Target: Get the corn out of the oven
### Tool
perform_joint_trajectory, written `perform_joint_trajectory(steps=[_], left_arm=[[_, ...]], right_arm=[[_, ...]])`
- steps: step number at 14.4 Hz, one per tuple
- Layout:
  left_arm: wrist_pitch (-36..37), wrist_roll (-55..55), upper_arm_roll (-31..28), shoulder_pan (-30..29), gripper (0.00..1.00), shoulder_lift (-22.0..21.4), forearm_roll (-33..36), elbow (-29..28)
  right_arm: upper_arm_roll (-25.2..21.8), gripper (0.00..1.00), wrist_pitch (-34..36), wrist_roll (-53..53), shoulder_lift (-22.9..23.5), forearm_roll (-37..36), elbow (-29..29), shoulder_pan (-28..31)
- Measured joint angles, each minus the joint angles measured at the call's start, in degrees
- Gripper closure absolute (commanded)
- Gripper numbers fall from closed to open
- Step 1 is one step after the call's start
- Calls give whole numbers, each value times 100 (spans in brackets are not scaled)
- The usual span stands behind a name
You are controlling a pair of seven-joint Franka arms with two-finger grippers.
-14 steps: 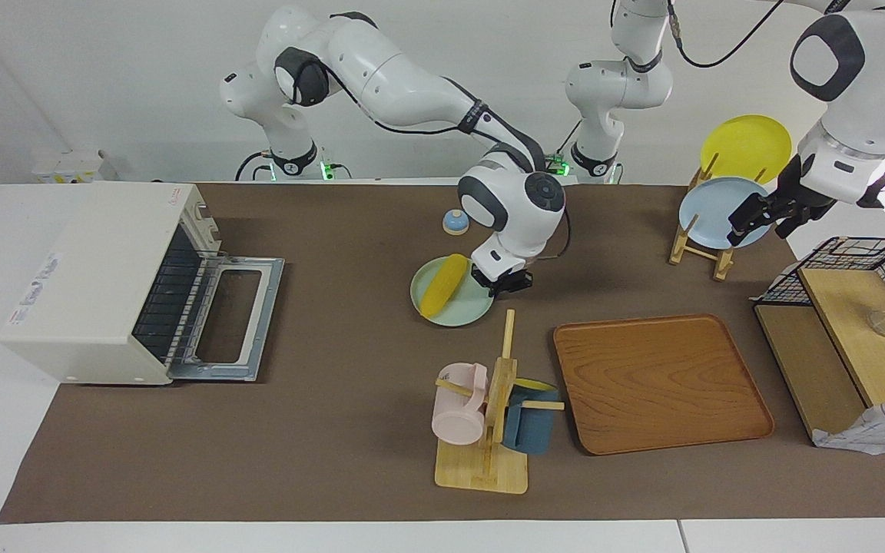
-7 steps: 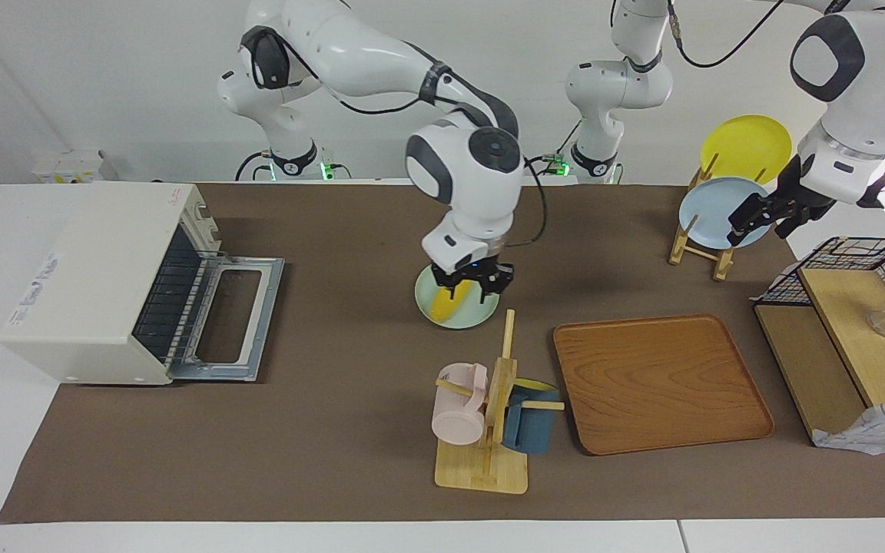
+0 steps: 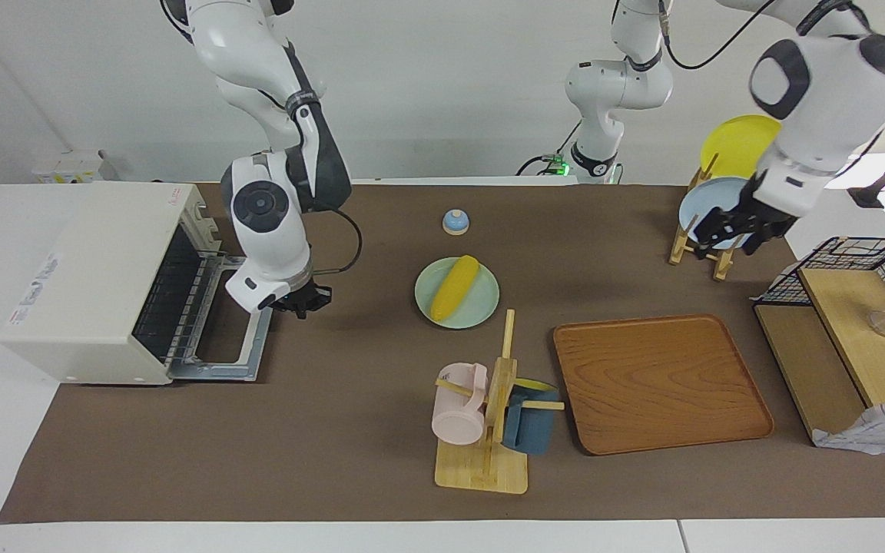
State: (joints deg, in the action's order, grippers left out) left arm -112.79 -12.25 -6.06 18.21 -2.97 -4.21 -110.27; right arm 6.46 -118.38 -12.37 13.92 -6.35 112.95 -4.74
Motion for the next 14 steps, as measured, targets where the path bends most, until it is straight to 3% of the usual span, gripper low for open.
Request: perform_joint_trajectory(steps=[2,4,6,8,9,10,14], left_arm=[[-957,-1521,282,1347,0,200,8,-574],[-1728,-2584,336,2591,0,757,28,-727],[-2303,-2843,302,3170,0,1324,30,-717],[-2523,-2825,248,3250,0,1668,30,-702],[-2578,-2798,202,3244,36,1771,30,-701],[-2636,-2789,164,3240,99,1849,29,-699],[-2266,-2949,162,3305,100,1927,28,-505]], right_arm=[[0,97,-286,144,-36,-195,458,156],[2,97,-319,169,-39,-461,549,184],[3,97,-326,173,-39,-598,567,206],[5,96,-330,175,-38,-816,585,246],[24,96,-337,178,-38,-828,590,263],[37,96,-337,211,-38,-834,590,274],[81,96,-84,778,-53,-794,436,321]])
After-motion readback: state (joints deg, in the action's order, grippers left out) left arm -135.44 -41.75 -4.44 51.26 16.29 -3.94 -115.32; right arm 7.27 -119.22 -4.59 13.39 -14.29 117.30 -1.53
